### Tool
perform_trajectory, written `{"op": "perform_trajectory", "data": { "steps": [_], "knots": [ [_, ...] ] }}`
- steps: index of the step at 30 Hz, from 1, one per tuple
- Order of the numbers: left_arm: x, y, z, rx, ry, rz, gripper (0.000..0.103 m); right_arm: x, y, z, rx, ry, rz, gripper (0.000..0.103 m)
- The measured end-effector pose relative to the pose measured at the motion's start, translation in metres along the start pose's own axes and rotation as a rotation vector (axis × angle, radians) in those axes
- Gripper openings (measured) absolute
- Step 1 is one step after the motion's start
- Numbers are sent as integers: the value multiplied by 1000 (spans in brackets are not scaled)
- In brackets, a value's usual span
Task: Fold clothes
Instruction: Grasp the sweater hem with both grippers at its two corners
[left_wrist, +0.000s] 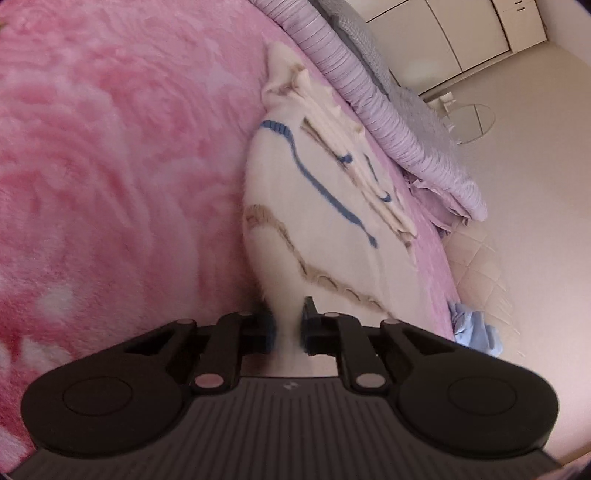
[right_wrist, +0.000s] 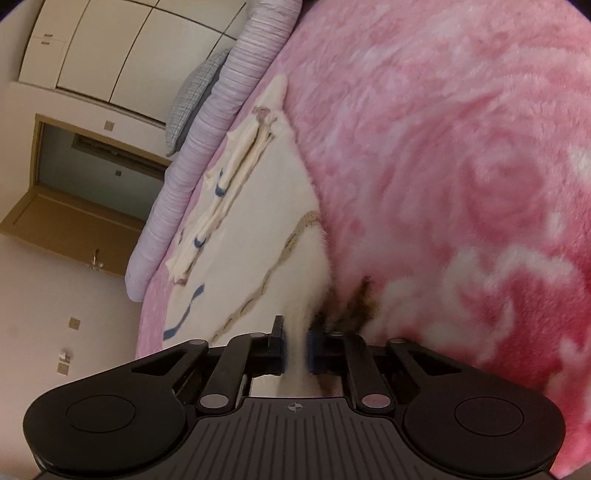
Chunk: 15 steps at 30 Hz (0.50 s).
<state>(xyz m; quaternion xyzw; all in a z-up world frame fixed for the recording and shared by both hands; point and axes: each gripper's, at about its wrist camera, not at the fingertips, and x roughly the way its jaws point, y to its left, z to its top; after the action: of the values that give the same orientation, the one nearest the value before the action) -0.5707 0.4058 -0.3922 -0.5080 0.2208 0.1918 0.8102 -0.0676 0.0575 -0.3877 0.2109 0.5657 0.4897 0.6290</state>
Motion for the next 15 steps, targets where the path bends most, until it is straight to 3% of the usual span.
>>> {"op": "perform_trajectory", "data": {
  "steps": [5, 15],
  "knots": [
    [-20, -9, -7, 56, -63, 27, 7, -24, 8, -9, -12, -52, 11, 7],
    [-109, -19, -52, 74, -131, -20, 5, -97, 34, -51, -41, -87, 58, 6]
  ]
}}
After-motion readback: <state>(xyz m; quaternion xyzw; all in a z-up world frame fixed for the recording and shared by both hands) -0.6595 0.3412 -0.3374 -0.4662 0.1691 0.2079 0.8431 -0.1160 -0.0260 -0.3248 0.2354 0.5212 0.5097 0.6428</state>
